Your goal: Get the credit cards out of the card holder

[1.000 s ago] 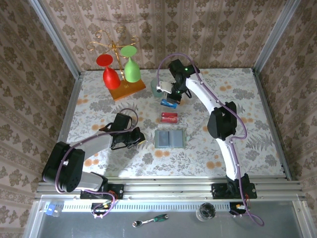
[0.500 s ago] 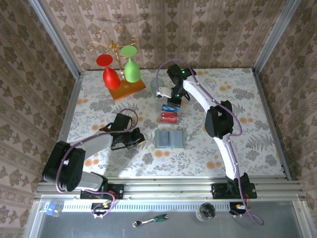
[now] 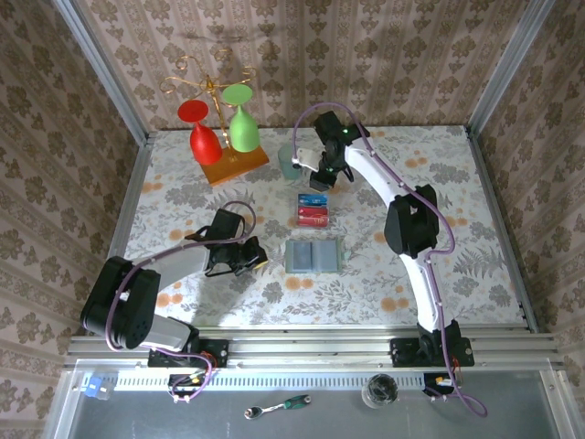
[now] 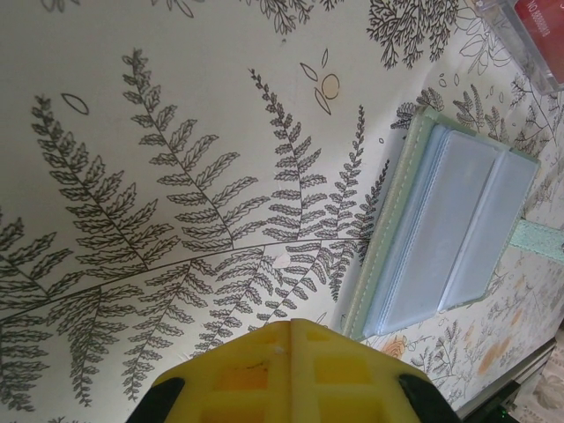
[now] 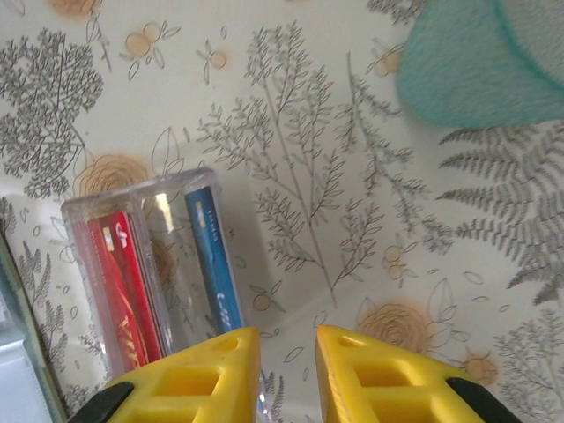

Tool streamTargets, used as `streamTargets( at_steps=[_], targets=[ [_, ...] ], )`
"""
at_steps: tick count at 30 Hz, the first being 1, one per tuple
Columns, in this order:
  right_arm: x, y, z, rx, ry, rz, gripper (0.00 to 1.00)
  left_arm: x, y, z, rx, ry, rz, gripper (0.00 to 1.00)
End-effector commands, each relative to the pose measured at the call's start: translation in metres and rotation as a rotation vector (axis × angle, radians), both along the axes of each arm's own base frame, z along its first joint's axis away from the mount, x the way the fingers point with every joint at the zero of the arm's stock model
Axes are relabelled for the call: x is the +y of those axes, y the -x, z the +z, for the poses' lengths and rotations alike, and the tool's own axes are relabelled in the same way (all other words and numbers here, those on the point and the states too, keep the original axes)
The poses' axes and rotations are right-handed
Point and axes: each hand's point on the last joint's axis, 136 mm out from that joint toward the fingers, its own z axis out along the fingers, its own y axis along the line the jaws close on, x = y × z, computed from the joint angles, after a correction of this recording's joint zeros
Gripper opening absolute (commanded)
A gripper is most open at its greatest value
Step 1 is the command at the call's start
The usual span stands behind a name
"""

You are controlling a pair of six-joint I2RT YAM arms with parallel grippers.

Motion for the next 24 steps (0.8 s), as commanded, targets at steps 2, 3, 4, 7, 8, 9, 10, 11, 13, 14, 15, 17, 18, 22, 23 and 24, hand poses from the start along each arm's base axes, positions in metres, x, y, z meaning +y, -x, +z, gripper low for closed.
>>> streamTargets(
  at_steps=[2,3,4,7,8,9,10,11,13,14,15,17,18,22,23,24],
  targets=[
    [0.002,-0.007,0.008,-0.040,-0.010,-0.038,0.26,-0.002,-0.004,0.003,-0.008,0.006,-0.020,0.00],
    [0.002,-0.008,0.005,-0.038,-0.007,-0.037,0.26,-0.002,-0.004,0.003,-0.008,0.006,-0.021,0.00],
    [0.003,-0.009,0.002,-0.035,-0.006,-0.035,0.26,-0.002,-0.004,0.003,-0.008,0.005,-0.019,0.00],
    [0.005,-0.008,-0.008,-0.019,0.002,-0.034,0.26,-0.002,-0.003,0.001,-0.003,0.004,-0.019,0.00],
    [0.005,-0.007,-0.012,-0.011,0.006,-0.032,0.26,0.002,-0.006,0.001,-0.002,0.004,-0.005,0.00],
    [0.007,-0.006,-0.014,-0.006,0.008,-0.030,0.26,0.004,-0.008,0.001,-0.002,0.004,0.007,0.00],
    [0.006,-0.005,-0.018,0.002,0.011,-0.031,0.26,0.005,-0.008,0.001,0.000,0.003,0.008,0.00],
    [0.006,-0.004,-0.021,0.010,0.015,-0.029,0.26,0.005,-0.008,0.000,0.000,0.003,0.008,0.00],
    [0.006,-0.001,-0.026,0.021,0.020,-0.026,0.26,0.004,-0.009,0.001,-0.001,0.004,0.007,0.00],
    [0.006,0.001,-0.029,0.026,0.022,-0.025,0.26,0.004,-0.009,0.000,0.001,0.004,0.006,0.00],
    [0.006,0.002,-0.032,0.032,0.023,-0.023,0.26,0.004,-0.009,0.000,0.002,0.003,0.005,0.00],
    [0.005,0.005,-0.037,0.043,0.029,-0.022,0.27,0.004,-0.010,0.000,0.004,0.004,0.005,0.00],
    [0.005,0.007,-0.039,0.050,0.032,-0.021,0.27,0.004,-0.010,0.000,0.003,0.004,0.004,0.00],
    [0.004,0.010,-0.042,0.059,0.038,-0.018,0.27,0.003,-0.010,0.000,0.004,0.007,0.003,0.00],
    [0.004,0.009,-0.041,0.054,0.038,-0.020,0.27,0.003,-0.010,0.000,0.004,0.008,0.004,0.00],
    [0.004,0.009,-0.038,0.047,0.037,-0.021,0.27,0.003,-0.010,0.000,0.004,0.008,0.005,0.00]
  ],
)
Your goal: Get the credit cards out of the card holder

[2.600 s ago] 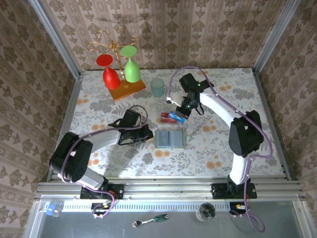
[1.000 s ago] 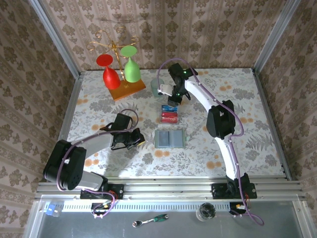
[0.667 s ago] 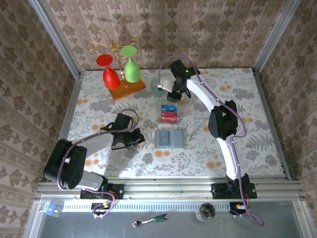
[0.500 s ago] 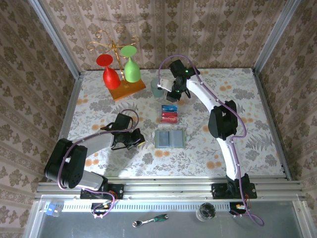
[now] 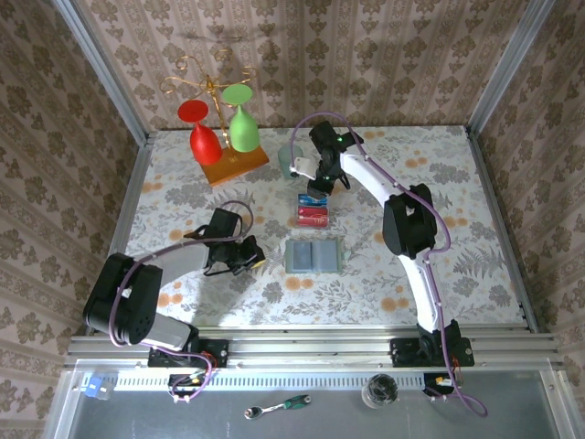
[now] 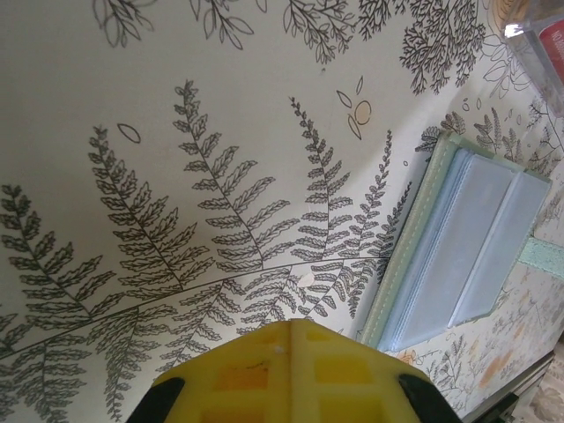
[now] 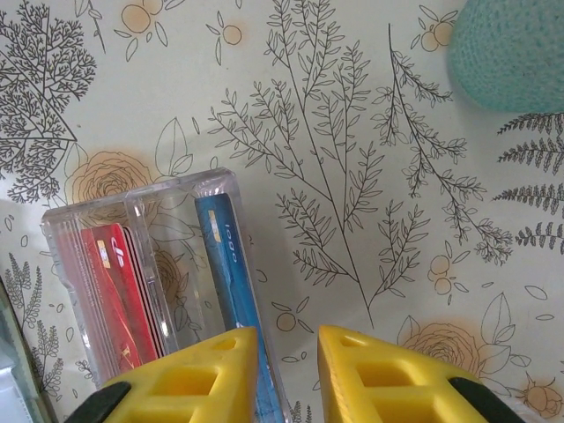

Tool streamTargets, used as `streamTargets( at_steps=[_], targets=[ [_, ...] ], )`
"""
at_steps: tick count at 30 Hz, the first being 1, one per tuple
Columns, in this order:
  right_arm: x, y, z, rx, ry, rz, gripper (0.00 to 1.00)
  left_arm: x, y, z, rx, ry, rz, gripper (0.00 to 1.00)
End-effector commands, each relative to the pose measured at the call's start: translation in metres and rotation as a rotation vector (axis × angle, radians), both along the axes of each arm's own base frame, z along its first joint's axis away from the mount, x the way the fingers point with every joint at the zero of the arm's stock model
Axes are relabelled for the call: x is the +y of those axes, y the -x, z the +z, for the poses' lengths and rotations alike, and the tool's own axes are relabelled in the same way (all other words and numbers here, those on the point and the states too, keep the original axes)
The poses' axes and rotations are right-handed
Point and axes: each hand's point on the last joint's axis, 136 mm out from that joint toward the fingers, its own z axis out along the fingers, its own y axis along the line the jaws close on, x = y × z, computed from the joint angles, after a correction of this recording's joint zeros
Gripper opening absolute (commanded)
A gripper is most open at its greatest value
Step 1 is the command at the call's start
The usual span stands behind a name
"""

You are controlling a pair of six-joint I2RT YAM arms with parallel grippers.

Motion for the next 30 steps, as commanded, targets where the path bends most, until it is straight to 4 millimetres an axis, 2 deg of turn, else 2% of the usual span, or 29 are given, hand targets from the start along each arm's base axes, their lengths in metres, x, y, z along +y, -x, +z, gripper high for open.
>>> streamTargets(
  at_steps=[1,6,12,24,30],
  targets=[
    [0.000,0.000,-0.004,-0.002,0.014,-0.012,0.27,-0.005,-0.005,0.006,-0.016,0.015,-0.024,0.00],
    [0.003,-0.004,0.013,-0.046,-0.015,-0.013,0.27,-0.005,-0.006,0.007,-0.023,0.018,-0.022,0.00],
    [0.003,-0.022,0.019,-0.128,-0.014,-0.039,0.27,-0.005,-0.006,0.006,-0.021,0.018,-0.017,0.00],
    [0.002,-0.019,0.003,-0.089,0.005,-0.048,0.27,-0.008,-0.010,0.005,-0.017,0.024,-0.021,0.00],
    [0.007,-0.010,0.030,-0.120,-0.037,-0.087,0.28,-0.014,-0.014,0.007,-0.029,0.035,-0.033,0.00]
  ],
)
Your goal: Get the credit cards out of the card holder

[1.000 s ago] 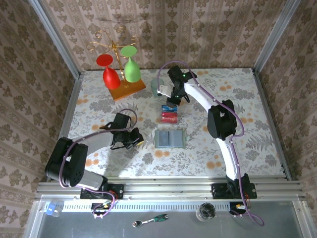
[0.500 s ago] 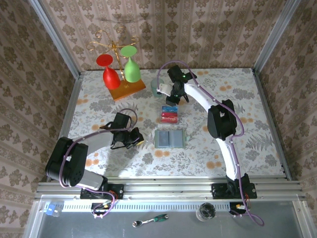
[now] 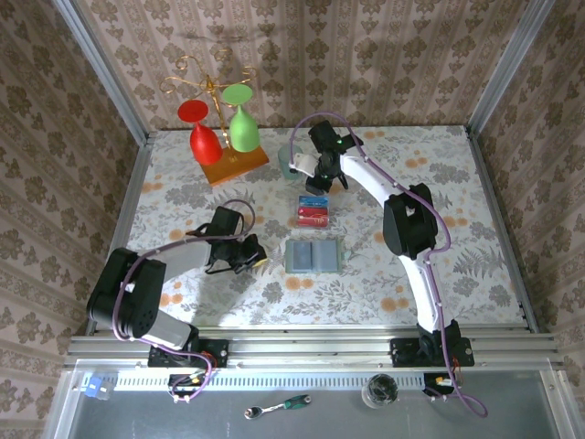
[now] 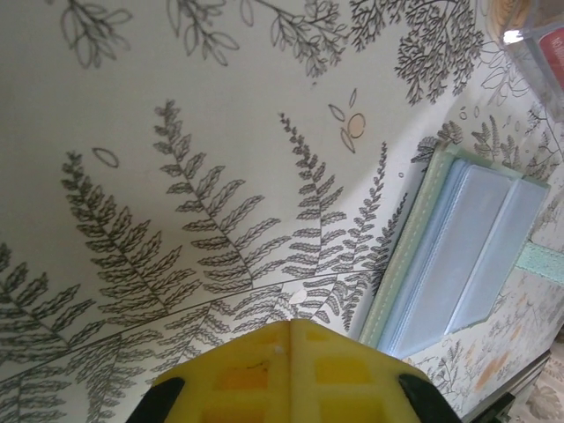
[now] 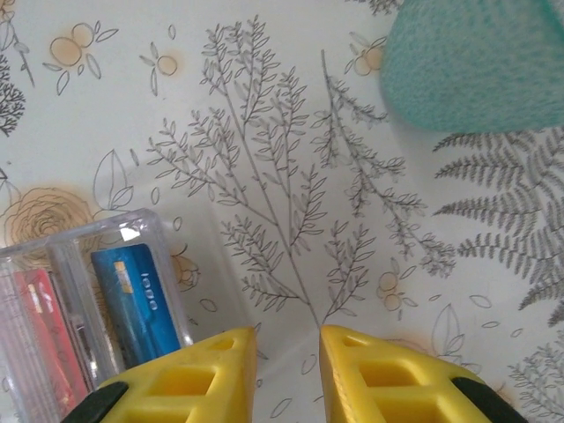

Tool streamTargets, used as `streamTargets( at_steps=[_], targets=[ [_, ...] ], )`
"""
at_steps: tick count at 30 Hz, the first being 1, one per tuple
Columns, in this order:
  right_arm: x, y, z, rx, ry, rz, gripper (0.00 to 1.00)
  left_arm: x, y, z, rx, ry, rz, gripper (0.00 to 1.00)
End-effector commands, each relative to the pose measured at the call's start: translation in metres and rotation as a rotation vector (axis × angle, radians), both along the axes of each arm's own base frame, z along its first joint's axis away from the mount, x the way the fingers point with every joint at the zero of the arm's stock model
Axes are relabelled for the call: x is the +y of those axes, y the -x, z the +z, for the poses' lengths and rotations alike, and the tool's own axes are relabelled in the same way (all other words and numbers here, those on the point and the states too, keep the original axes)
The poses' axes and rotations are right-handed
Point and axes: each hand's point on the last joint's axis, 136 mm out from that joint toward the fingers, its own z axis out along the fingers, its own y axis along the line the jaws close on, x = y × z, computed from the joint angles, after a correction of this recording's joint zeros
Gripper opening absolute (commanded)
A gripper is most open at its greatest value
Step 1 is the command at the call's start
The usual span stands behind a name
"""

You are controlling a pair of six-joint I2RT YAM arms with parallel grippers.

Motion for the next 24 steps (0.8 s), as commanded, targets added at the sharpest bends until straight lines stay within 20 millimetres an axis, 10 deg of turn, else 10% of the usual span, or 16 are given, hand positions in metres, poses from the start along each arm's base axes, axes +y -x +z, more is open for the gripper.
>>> streamTargets(
  at_steps=[1,13,24],
  targets=[
    [0.005,0.008,0.036,-0.053,-0.044,-0.045,0.28,-0.011,-0.010,0.009,-0.037,0.025,-0.029,0.00],
    [0.029,0.074,0.076,0.007,-0.328,-0.280,0.29,-0.042,-0.018,0.017,-0.095,0.071,-0.081,0.00],
    [0.027,0.130,0.049,0.306,-0.637,-0.703,0.30,-0.063,-0.012,0.012,-0.083,0.104,-0.141,0.00]
  ],
)
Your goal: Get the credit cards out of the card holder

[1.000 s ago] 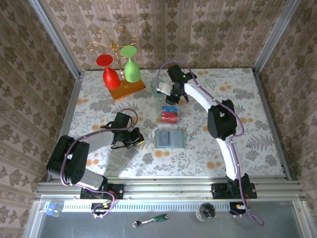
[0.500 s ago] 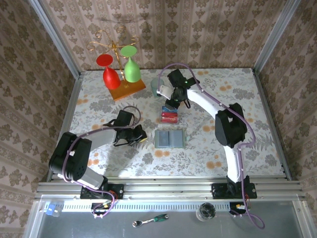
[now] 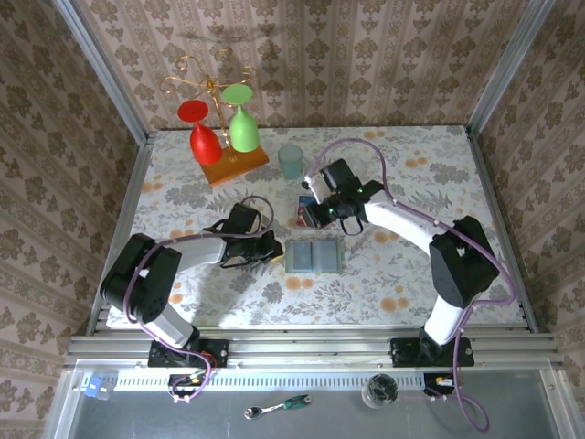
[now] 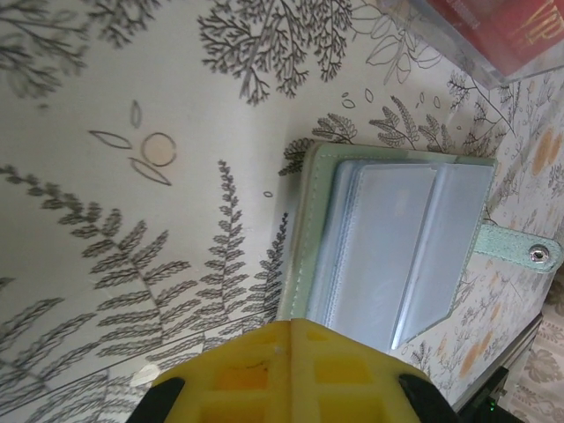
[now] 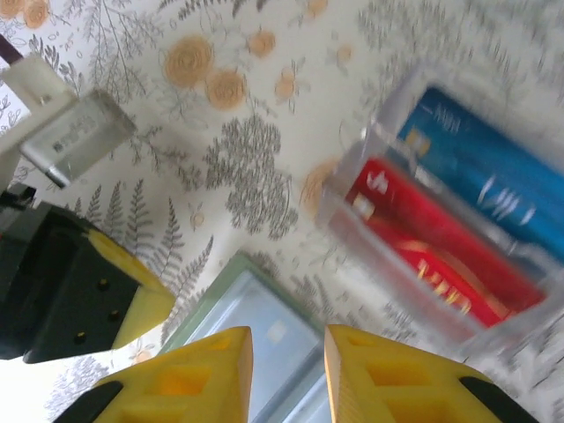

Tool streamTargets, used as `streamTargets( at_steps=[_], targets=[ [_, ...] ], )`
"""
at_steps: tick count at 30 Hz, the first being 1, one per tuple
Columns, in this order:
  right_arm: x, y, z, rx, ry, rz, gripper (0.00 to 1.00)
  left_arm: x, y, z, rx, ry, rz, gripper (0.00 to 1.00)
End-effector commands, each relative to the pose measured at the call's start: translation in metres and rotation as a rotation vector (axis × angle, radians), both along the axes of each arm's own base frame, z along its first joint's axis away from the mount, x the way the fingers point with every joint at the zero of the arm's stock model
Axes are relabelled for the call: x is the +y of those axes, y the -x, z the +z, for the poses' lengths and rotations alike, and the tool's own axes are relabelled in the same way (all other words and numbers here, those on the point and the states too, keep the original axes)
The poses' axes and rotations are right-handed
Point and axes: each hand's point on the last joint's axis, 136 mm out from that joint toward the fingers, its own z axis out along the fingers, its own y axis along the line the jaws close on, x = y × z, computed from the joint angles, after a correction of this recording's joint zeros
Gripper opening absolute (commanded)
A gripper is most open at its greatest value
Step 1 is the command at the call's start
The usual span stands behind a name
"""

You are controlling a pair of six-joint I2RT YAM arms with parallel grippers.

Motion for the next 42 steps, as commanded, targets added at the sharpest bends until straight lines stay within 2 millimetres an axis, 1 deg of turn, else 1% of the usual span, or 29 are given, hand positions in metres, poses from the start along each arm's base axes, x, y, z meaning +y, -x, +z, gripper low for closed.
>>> streamTargets(
  at_steps=[1,6,9,13,19,27,36,42],
  targets=[
    [0.009,0.004,0.012,0.108,-0.202,-0.187,0.29,-0.013,-0.005,0.009,-0.014,0.039,-0.027,0.00],
    [0.012,0.026,-0.010,0.334,-0.274,-0.303,0.25,-0.015,-0.004,0.007,-0.011,0.035,-0.041,0.00],
    [0.015,0.037,-0.024,0.419,-0.288,-0.319,0.25,-0.016,-0.003,0.003,-0.002,0.037,-0.043,0.00],
    [0.023,0.049,-0.035,0.489,-0.302,-0.293,0.26,-0.019,0.000,-0.003,0.012,0.039,-0.051,0.00],
    [0.025,0.058,-0.052,0.538,-0.272,-0.291,0.30,-0.021,0.003,-0.008,0.022,0.034,-0.055,0.00],
    [0.030,0.066,-0.071,0.589,-0.235,-0.304,0.35,-0.014,0.008,-0.017,0.042,-0.012,-0.050,0.00],
    [0.035,0.070,-0.083,0.609,-0.208,-0.311,0.37,-0.009,0.012,-0.022,0.048,-0.034,-0.056,0.00],
    [0.033,0.070,-0.090,0.615,-0.183,-0.327,0.38,-0.007,0.012,-0.022,0.049,-0.039,-0.059,0.00]
  ],
)
